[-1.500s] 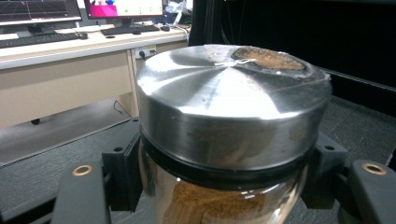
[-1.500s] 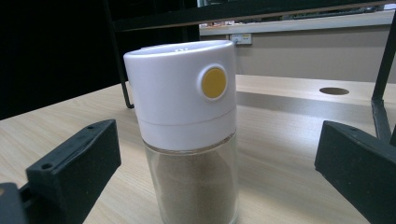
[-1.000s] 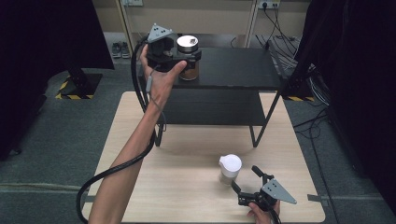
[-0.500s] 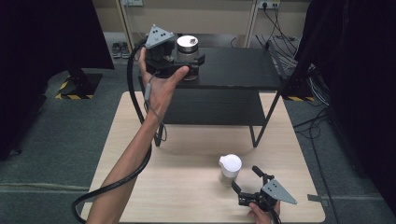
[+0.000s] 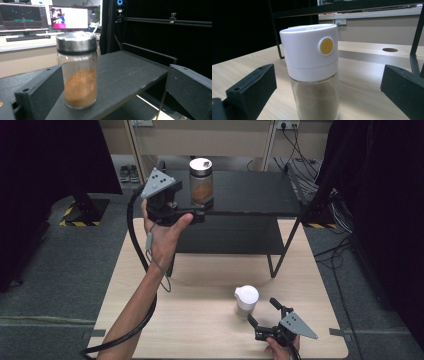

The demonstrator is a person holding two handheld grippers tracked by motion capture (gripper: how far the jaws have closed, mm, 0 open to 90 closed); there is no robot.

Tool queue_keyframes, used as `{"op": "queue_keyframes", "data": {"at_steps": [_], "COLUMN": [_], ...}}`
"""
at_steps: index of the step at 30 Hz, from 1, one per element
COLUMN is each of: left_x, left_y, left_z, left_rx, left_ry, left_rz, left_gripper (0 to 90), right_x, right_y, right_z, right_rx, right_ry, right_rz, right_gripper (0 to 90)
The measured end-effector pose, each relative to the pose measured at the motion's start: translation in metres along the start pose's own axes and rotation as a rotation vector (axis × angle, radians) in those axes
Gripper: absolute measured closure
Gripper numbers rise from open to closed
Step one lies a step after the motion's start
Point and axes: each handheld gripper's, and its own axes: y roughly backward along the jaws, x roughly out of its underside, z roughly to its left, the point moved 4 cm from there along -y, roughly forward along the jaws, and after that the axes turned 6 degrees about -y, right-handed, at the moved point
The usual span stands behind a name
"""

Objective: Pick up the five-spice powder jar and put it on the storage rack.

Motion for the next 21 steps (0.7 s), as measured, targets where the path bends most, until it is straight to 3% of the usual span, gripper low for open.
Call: {"op": "queue_keyframes", "data": {"at_steps": [11, 18, 21], "left_x": [0.036, 0.075, 0.092], "left_y": [0.025, 0.035, 0.038], "left_z": [-0.022, -0.026, -0.028], "left_rx": [0.010, 0.060, 0.055], "left_ry": [-0.033, -0.027, -0.024], "left_rz": [-0.046, -0.080, -0.088], "left_gripper": [1.3, 1.2, 1.1], "right_x": [0.000, 0.000, 0.000], "right_y": [0.001, 0.000, 0.000], "right_z": [0.000, 0.000, 0.000], "right_rx": [0.002, 0.000, 0.000], "right_ry": [-0.002, 0.000, 0.001], "right_rz": [-0.001, 0.000, -0.001], "right_gripper": [0.6, 0.6, 0.6]}}
